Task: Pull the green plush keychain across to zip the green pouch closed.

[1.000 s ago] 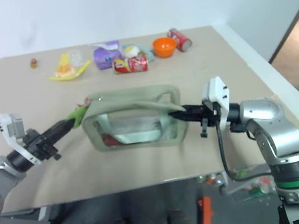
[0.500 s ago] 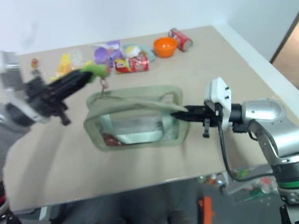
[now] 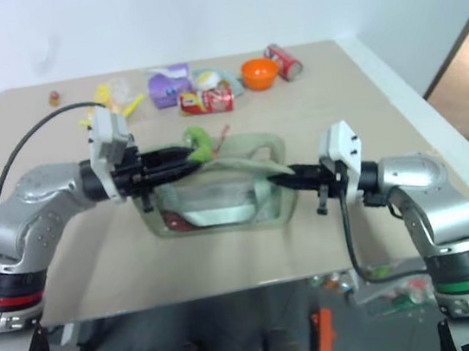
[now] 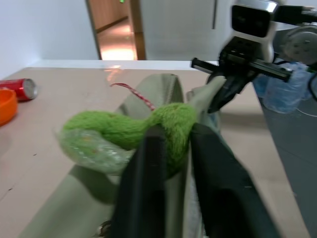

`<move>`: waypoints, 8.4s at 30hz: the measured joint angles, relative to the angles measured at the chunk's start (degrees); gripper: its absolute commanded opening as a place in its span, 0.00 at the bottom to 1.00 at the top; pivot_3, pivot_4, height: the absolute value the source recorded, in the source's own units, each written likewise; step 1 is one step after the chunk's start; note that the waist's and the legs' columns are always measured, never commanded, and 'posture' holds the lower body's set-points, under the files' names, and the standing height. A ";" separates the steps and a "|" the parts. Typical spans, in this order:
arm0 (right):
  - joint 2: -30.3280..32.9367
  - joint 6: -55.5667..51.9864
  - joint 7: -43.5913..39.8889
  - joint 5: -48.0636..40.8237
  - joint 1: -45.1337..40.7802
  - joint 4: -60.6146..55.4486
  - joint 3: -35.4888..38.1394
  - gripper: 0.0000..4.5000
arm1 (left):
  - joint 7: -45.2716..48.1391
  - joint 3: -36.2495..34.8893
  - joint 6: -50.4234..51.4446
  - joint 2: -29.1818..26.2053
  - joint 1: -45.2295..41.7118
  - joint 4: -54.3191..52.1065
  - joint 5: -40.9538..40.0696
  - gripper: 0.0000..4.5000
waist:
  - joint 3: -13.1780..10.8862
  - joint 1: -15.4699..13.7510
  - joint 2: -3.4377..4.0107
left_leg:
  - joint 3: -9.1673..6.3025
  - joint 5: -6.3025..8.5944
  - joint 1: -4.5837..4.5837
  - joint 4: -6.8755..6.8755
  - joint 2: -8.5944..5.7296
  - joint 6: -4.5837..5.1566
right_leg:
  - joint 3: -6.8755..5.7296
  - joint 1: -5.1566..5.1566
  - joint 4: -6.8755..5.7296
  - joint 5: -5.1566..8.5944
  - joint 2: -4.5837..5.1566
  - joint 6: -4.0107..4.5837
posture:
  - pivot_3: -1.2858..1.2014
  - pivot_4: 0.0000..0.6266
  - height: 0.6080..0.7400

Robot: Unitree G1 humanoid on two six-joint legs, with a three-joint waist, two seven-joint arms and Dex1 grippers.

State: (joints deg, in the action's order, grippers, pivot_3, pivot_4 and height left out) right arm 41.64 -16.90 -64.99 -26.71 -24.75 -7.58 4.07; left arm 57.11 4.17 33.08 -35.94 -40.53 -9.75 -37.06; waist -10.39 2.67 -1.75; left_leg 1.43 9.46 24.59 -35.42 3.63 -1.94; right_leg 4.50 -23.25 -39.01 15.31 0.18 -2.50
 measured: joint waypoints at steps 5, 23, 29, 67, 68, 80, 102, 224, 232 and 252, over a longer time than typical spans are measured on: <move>0.00 0.22 -0.12 0.02 0.02 -0.02 -0.05 0.00 | 2.33 -2.47 3.44 -5.88 0.79 -2.50 -1.77 0.61 | -0.01 0.12 0.00 | 0.00 0.00 0.01 0.01 0.03 0.00 | 0.00 -0.04 0.00 0.00 -0.01 0.01 | 0.52 0.24 1.00; -0.08 1.91 -1.24 0.22 -0.63 1.69 -0.45 0.00 | -16.37 -17.48 7.46 -2.59 24.02 -14.02 -3.75 0.61 | -0.03 0.01 -0.07 | 0.03 -0.01 -0.04 -0.01 0.04 0.00 | -0.02 0.02 -0.01 -0.03 0.04 0.04 | 0.52 0.24 1.00; 0.00 1.90 -1.25 0.24 -0.85 1.72 -0.45 0.00 | -17.17 -14.51 3.30 1.44 24.10 -12.88 -1.45 0.34 | -0.03 -0.01 -0.06 | 0.02 -0.01 -0.02 0.00 0.04 0.00 | -0.02 0.01 -0.01 -0.03 0.03 0.04 | 0.52 0.24 1.00; -15.85 -11.37 9.92 5.85 -29.14 8.63 -15.69 0.87 | -15.61 -9.39 -0.71 3.43 21.78 -11.21 2.82 0.00 | 0.04 -0.71 -0.13 | -0.16 0.00 0.16 0.00 -0.06 0.00 | -0.17 -0.09 0.03 -0.16 0.14 0.30 | 0.52 0.24 1.00; -15.70 -11.49 9.48 6.11 -29.11 8.74 -15.85 0.82 | -15.67 -9.39 -0.72 3.44 21.86 -11.30 2.82 0.00 | 0.04 -0.71 -0.13 | -0.16 0.00 0.16 0.00 -0.06 0.00 | -0.16 -0.09 0.03 -0.16 0.14 0.30 | 0.52 0.24 1.00; -15.37 -12.71 7.79 6.47 -27.75 8.30 -16.66 0.02 | -16.64 -9.12 -0.74 3.78 22.17 -11.66 2.88 0.00 | 0.04 -0.68 -0.13 | -0.17 0.00 0.13 0.00 -0.05 0.00 | -0.17 -0.07 0.03 -0.15 0.13 0.28 | 0.52 0.24 1.00; -12.96 -18.74 10.24 -2.14 -24.99 2.08 -8.08 0.62 | -16.02 -7.10 -2.16 4.46 20.62 -9.94 3.71 0.00 | 0.02 -0.70 -0.10 | -0.24 0.01 0.16 0.05 -0.04 0.02 | -0.20 -0.11 0.03 0.02 0.09 0.15 | 0.52 0.24 1.00; -6.68 8.83 17.92 15.91 -29.62 24.08 -0.30 0.01 | -20.97 -7.29 -5.52 7.07 15.94 -5.56 8.81 0.00 | -0.03 -0.16 -0.03 | -0.27 0.04 0.39 0.11 -0.08 -0.02 | -0.25 -0.26 0.04 -0.04 0.16 0.44 | 0.52 0.24 1.00; -5.19 4.71 31.65 18.37 -14.92 22.64 4.13 0.01 | -21.24 -6.87 -8.00 7.91 17.59 -6.28 9.63 0.00 | -0.04 -0.18 -0.02 | -0.27 0.05 0.39 0.11 -0.12 -0.02 | -0.21 -0.26 0.05 -0.03 0.18 0.42 | 0.52 0.24 1.00; -19.41 7.64 41.90 21.53 -6.33 25.71 -0.63 0.21 | -23.25 -8.62 -1.31 8.10 16.44 -5.49 6.64 0.23 | -0.02 0.09 -0.01 | -0.22 -0.05 0.13 0.07 -0.06 -0.02 | -0.04 -0.09 0.01 -0.09 0.00 0.07 | 0.52 0.24 1.00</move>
State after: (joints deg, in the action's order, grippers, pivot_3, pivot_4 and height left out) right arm 22.23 -9.27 -23.09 -5.18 -31.08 18.13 3.44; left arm 33.87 -4.45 31.77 -27.85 -24.09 -15.24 -30.41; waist -10.41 2.76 -1.76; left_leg 1.22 9.41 24.72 -35.35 3.57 -1.97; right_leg 4.46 -23.34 -38.99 15.22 0.19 -2.43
